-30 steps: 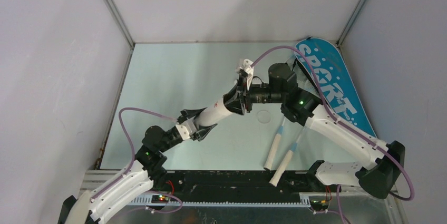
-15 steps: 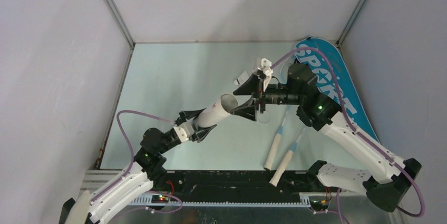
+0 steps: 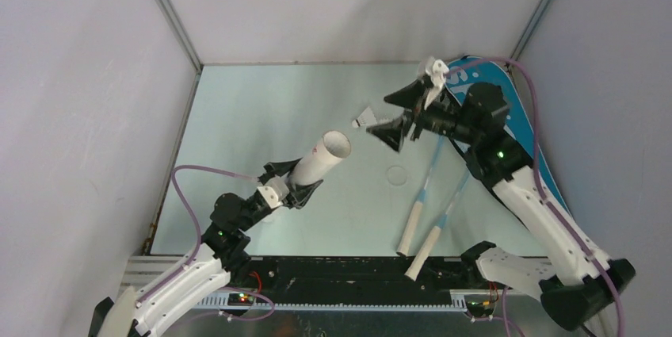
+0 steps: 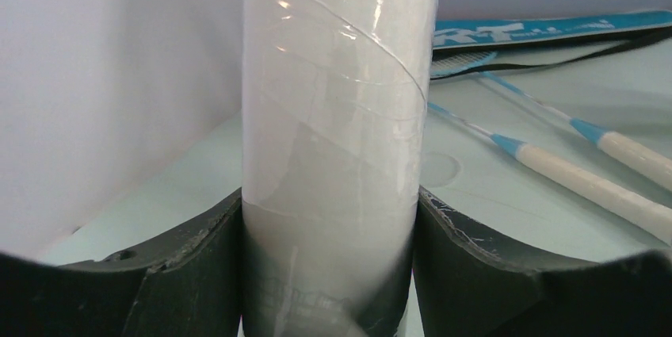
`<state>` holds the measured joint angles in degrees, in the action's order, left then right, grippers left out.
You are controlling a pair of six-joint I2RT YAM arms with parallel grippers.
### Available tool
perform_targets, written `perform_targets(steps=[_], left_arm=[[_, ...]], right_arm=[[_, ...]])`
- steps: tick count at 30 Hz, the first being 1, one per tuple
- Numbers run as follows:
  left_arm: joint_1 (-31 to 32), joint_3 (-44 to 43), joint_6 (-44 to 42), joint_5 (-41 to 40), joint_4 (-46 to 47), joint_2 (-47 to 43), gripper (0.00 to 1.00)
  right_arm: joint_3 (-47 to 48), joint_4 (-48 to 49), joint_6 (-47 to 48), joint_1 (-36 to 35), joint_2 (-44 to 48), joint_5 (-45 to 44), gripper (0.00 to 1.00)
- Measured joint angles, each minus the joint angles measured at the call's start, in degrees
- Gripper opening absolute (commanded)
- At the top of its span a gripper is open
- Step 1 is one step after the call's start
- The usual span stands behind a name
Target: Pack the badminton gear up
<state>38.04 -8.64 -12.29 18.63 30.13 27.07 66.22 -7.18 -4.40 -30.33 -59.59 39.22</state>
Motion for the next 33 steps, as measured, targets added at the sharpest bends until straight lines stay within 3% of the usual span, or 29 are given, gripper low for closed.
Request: perform_targets(steps=[3, 8, 14, 18, 27, 33], left_arm=[[0.0, 0.4, 1.3, -4.2, 1.9, 0.0, 0.68], [0.0, 0.7, 2.8, -8.9, 4.0, 0.1, 0.68], [0.0, 0.7, 3.3, -10.8, 5.0, 0.2, 0.68], [0.1, 0.7, 3.3, -11.1, 4.9, 0.3, 0.68], [0.1, 0.7, 2.8, -11.2, 3.8, -0.6, 0.68], [0.1, 0.7, 2.7, -11.2, 4.3, 0.3, 0.68]], right_arm=[[0.6, 0.9, -1.7, 5.0, -5.9, -5.2, 0.99], [2.4, 1.4, -3.4, 12.4, -23.3, -8.0, 0.99], [21.4, -8.6, -3.7, 17.5, -48.6, -7.5, 0.94], [34.9, -13.4, -3.7, 18.5, -60.7, -6.9, 0.93], [39.6, -19.6, -3.7, 18.6, -72.5, -4.3, 0.92], [39.1, -20.5, -3.5, 18.5, -72.8, -3.0, 0.79]])
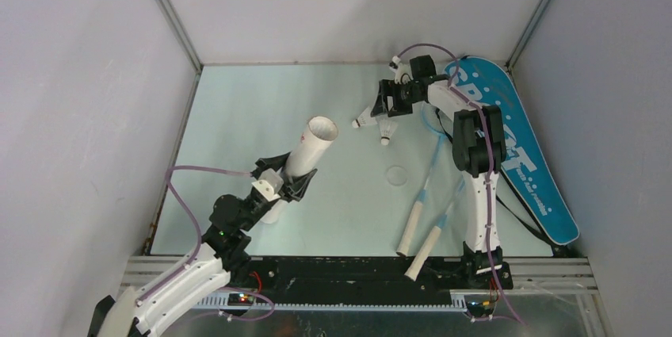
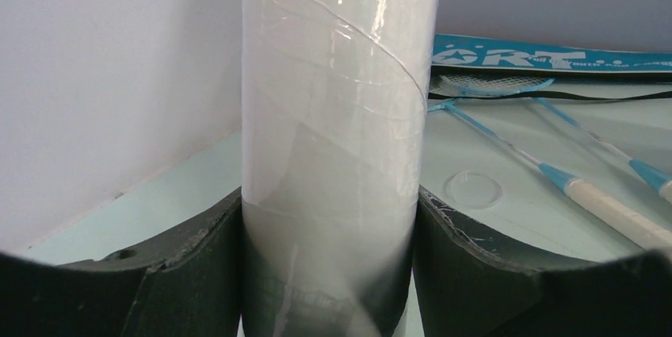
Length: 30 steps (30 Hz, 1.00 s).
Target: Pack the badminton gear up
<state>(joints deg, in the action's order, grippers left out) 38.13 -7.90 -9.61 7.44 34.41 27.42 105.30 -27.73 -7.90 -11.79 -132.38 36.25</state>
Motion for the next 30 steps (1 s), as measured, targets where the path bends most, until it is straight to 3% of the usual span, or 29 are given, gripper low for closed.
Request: perform_targets(steps=[11, 15, 20, 22, 25, 30], left_arm=[[0.0, 0.0, 0.0, 0.0, 0.1, 0.8, 0.68], [0.0, 0.0, 0.0, 0.0, -0.5, 0.2, 0.68], [0.0, 0.0, 0.0, 0.1, -0.8, -0.1, 0.68], [0.0, 0.0, 0.0, 0.1, -0.9, -0.1, 0.68], [0.0, 0.0, 0.0, 0.2, -0.9, -0.1, 0.68], [0.0, 0.0, 0.1, 0.2, -1.1, -0.4, 0.68]], right_arm=[[-5.2, -1.5, 2.4, -0.7, 0.9, 1.7, 0.58], [-9.0, -1.6, 2.6, -1.1, 3.9, 1.1, 0.42], [-14.0, -0.5, 2.4, -1.6, 8.7, -0.1, 0.13], [-14.9, -0.1, 2.5, -1.7, 10.3, -0.4, 0.07], [-16.3, 0.4, 2.3, -2.1, 12.9, -1.0, 0.01], [-19.7, 1.5, 2.4, -3.1, 19.7, -2.7, 0.00]])
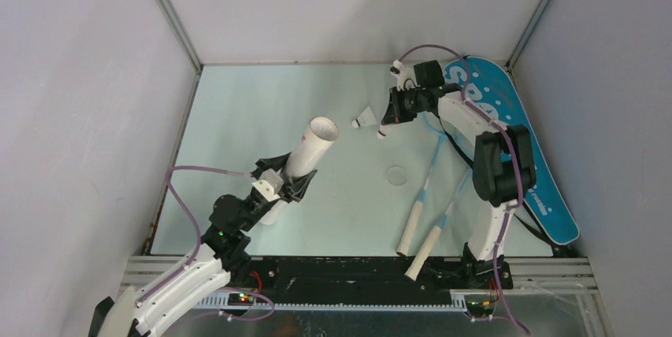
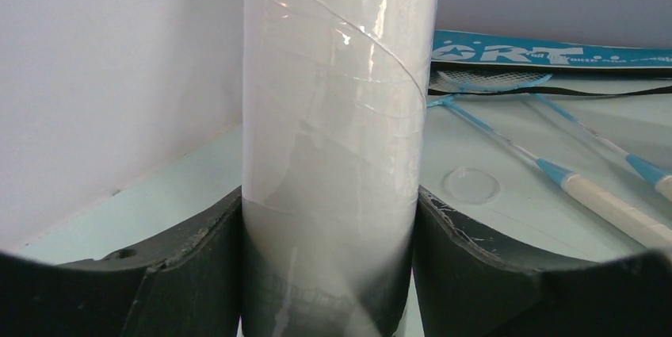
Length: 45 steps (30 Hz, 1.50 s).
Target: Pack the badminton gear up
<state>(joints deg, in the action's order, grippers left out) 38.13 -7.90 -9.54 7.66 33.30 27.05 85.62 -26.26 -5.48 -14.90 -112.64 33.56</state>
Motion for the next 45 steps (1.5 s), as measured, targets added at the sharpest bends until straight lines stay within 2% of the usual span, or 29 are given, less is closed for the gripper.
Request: perform_targets(steps=[7, 12, 16, 19, 27, 34, 45], left_arm=[[0.0, 0.0, -0.4, 1.3, 0.0, 0.5, 0.68], [0.0, -0.3, -2.6, 5.0, -1.1, 1.4, 0.68], [0.0, -0.8, -4.0, 7.5, -2.5, 2.1, 0.68], [0.0, -0.9, -5.0, 9.2, -3.2, 2.3, 0.68], [0.0, -1.3, -7.3, 11.2, -5.1, 2.9, 0.68], [0.0, -1.3, -8.2, 12.3, -6.2, 2.6, 0.68], [0.0, -1.3, -8.5, 12.6, -7.6, 1.2, 0.68]], right_arm=[[-5.9, 3.3, 2.5, -4.8, 17.2, -4.1, 0.00], [-14.8, 12.1, 5.1, -11.2, 35.1, -6.0, 0.00], [-19.6, 19.1, 6.5, -14.7, 47.3, -4.0, 0.00], [-21.4, 24.4, 6.6, -14.9, 52.6, 0.9, 0.00], [-23.4, 27.2, 8.7, -18.4, 54.0, 11.3, 0.00], [-23.8, 25.4, 12.0, -21.7, 52.6, 13.2, 0.00], [-23.8, 22.3, 12.5, -23.1, 49.6, 15.0, 0.00]])
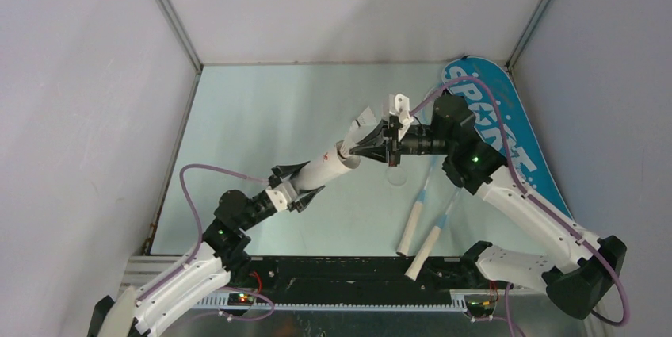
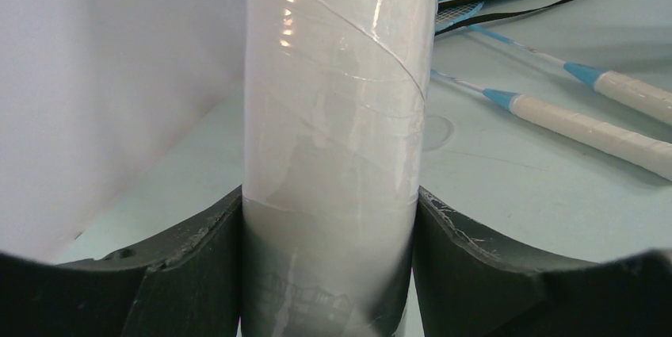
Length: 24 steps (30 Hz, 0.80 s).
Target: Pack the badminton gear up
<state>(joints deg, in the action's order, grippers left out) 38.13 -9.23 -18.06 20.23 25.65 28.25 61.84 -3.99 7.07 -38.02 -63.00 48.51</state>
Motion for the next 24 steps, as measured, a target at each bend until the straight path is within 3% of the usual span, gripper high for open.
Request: perform_targets(steps=[18, 24], left_arm=[[0.0, 0.0, -0.1, 1.2, -0.5, -0.2, 0.68], [-0.3, 0.0, -1.1, 1.4, -1.8, -0.2, 0.68]], right_arm=[[0.0, 4.2, -5.2, -5.4, -9.7, 2.4, 0.00], [0.9, 3.9, -5.5, -5.9, -13.0, 2.1, 0.05]])
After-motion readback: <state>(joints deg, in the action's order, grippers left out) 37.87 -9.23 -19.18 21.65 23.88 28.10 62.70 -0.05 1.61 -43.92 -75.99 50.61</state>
